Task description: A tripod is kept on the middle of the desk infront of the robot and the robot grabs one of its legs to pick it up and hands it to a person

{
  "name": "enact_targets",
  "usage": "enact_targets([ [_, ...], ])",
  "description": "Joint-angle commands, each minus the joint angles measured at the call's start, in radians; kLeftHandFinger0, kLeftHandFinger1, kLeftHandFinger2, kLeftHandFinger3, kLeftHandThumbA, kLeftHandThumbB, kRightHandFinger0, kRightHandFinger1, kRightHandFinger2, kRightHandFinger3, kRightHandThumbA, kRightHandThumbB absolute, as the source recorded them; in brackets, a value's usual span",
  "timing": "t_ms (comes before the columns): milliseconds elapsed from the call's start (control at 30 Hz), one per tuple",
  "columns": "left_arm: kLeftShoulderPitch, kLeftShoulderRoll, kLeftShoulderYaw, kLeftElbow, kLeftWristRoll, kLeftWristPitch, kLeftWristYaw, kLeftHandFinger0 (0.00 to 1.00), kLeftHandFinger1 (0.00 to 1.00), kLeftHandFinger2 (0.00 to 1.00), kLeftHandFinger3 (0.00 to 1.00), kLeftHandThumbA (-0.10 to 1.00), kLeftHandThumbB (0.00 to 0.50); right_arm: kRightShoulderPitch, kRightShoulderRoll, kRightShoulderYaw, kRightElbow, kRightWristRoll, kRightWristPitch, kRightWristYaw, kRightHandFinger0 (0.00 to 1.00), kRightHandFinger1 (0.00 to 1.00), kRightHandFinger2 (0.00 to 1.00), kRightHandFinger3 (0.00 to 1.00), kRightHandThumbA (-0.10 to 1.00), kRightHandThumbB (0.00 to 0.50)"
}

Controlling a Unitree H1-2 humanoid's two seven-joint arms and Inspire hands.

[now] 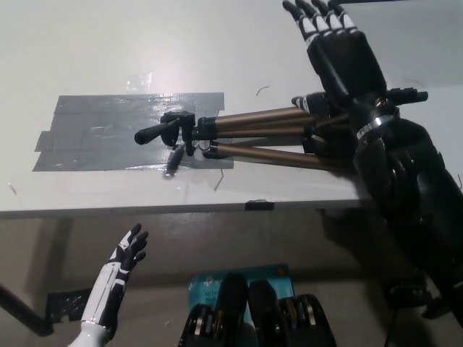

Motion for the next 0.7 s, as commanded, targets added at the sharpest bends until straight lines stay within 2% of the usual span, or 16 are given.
enact_targets([
  [0, -0.012, 0.016, 0.002, -0.017, -0.002, -0.027, -0.011, 1.00, 1.00, 1.00, 1.00, 1.00, 0.093, -0.037, -0.018, 0.004, 0.035, 0.010, -0.010, 0.035, 1.00, 1.00, 1.00, 1.00, 1.00, 0.498],
  [67, -0.014, 0.014, 0.004, -0.016, -0.008, -0.028, -0.011, 1.00, 1.00, 1.00, 1.00, 1.00, 0.087, -0.044, -0.016, 0.010, 0.088, 0.005, 0.002, 0.048, 1.00, 1.00, 1.00, 1.00, 1.00, 0.487],
  [133, -0.013, 0.014, 0.004, -0.024, -0.009, -0.009, -0.013, 1.00, 1.00, 1.00, 1.00, 1.00, 0.105, -0.051, -0.016, 0.018, 0.142, -0.004, -0.003, 0.038, 1.00, 1.00, 1.00, 1.00, 1.00, 0.475],
  [233, -0.015, 0.016, 0.004, -0.028, -0.010, -0.009, -0.017, 1.00, 1.00, 1.00, 1.00, 1.00, 0.077, -0.068, -0.014, 0.024, 0.228, 0.002, -0.016, 0.020, 1.00, 1.00, 1.00, 1.00, 1.00, 0.477],
  [500, -0.024, 0.014, 0.005, -0.025, -0.008, -0.007, -0.017, 1.00, 1.00, 1.00, 1.00, 1.00, 0.091, -0.115, -0.018, 0.026, 0.311, 0.013, -0.033, 0.002, 1.00, 1.00, 1.00, 1.00, 1.00, 0.495],
  [667, -0.026, 0.016, 0.003, -0.028, -0.006, -0.006, -0.019, 1.00, 1.00, 1.00, 1.00, 1.00, 0.073, -0.137, -0.017, 0.025, 0.314, 0.013, -0.029, 0.002, 1.00, 1.00, 1.00, 1.00, 1.00, 0.498],
])
